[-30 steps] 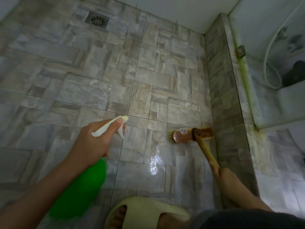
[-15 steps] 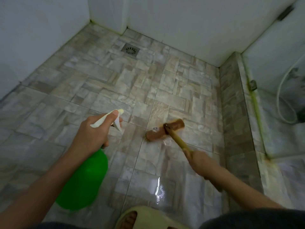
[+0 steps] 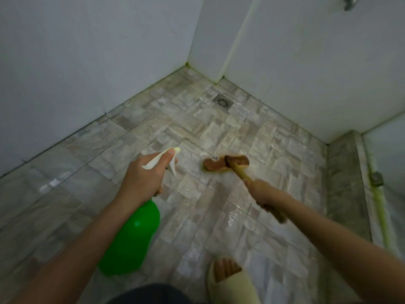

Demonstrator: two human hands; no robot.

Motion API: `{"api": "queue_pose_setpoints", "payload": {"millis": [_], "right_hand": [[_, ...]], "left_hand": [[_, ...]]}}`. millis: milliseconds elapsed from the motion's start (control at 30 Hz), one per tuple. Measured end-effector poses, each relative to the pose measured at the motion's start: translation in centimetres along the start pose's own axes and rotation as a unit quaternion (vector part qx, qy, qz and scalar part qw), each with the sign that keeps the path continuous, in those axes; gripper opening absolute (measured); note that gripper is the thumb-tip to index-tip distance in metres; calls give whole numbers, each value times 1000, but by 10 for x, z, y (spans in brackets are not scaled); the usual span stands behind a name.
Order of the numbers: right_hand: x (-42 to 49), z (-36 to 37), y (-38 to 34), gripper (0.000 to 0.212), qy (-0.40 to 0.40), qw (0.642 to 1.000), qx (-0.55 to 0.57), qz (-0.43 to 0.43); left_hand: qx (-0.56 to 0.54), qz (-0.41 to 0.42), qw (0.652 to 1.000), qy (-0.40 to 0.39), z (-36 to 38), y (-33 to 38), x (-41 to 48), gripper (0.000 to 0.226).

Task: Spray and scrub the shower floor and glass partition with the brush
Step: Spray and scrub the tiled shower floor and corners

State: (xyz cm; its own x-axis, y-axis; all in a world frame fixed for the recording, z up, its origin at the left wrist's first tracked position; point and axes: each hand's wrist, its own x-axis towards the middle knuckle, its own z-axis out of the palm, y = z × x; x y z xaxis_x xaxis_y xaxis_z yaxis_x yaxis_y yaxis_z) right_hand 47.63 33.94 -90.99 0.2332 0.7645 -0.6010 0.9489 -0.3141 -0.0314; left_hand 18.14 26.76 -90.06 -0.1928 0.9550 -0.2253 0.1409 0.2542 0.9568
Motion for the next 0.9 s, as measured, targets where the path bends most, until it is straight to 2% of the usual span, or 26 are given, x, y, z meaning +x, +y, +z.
{"api": "queue_pose_setpoints", "payload": {"millis": [100, 267, 500, 633, 700, 800, 900], "right_hand": [[38, -27, -34, 51, 1, 1000, 8, -18], [14, -1, -11, 53, -47, 998, 25, 23], [126, -65, -73, 52, 12, 997, 50, -64], [111, -35, -23, 52, 19, 996, 7, -85], [100, -21, -5, 53, 12, 996, 24, -90], [154, -53, -39, 58, 23, 994, 19, -110], [224, -113, -90, 53, 33, 986, 26, -159]], "left_hand": [[12, -1, 1000, 17, -3, -4, 4, 41], [27, -15, 999, 21, -4, -8, 20, 45], [48, -40, 998, 9, -4, 4, 80, 45], [62, -24, 998, 14, 16, 22, 109, 44], [62, -16, 998, 21, 31, 33, 123, 47], [82, -11, 997, 11, 53, 46, 145, 44], [64, -24, 997, 25, 74, 60, 165, 47]]}}
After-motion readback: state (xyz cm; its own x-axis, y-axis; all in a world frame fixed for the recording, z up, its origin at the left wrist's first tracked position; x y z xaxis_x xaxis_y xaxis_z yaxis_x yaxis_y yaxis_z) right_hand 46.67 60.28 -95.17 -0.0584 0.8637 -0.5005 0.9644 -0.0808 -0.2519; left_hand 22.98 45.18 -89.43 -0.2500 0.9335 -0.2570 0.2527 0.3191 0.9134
